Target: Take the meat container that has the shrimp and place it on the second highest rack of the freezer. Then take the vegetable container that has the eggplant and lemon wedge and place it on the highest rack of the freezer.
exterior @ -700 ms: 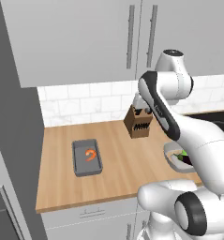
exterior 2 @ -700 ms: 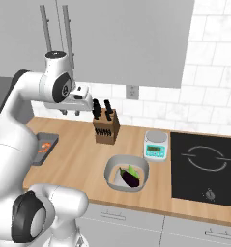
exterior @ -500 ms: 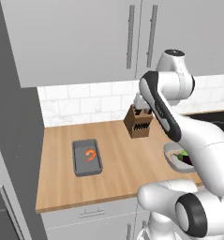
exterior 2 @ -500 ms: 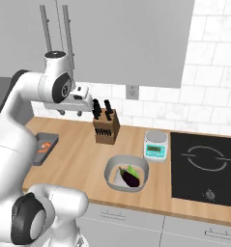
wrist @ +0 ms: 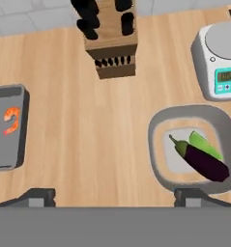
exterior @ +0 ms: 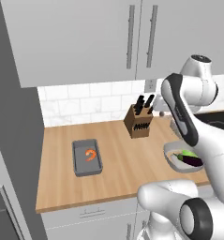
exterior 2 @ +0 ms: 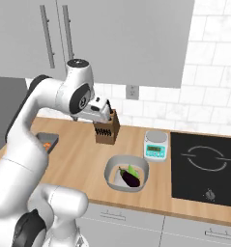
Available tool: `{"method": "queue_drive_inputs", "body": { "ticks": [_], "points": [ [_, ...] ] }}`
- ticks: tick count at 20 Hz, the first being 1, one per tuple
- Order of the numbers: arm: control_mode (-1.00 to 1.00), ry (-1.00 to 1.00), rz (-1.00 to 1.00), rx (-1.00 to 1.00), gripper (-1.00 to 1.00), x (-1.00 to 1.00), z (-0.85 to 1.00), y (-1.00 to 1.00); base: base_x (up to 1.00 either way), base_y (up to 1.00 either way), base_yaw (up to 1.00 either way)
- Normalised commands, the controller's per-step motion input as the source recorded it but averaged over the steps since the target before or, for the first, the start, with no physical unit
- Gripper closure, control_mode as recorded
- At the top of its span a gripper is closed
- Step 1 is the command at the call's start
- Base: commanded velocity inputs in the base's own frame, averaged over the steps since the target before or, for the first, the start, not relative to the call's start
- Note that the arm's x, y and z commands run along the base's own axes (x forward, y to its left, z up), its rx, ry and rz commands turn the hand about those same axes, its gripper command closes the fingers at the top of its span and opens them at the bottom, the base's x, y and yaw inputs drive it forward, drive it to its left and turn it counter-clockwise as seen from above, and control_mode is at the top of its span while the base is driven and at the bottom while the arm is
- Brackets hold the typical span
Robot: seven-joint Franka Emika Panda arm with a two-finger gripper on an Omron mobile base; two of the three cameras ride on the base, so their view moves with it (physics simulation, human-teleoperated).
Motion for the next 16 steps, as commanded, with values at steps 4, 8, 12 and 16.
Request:
{"method": "queue_drive_inputs", "body": {
  "ticks": [4,8,12,16],
  "points": [
    [-1.0,0.08,-0.24,0.17,-1.0,-0.15,-0.5,-0.89,0.0,0.0,0.0],
    [-1.0,0.13,-0.31,0.16,-1.0,-0.17,-0.67,-0.77,0.0,0.0,0.0],
    [-1.0,0.2,-0.35,0.08,-1.0,-0.09,-0.81,-0.6,0.0,0.0,0.0],
    [-1.0,0.28,-0.37,0.02,-1.0,-0.02,-0.92,-0.34,0.0,0.0,0.0]
  ]
}}
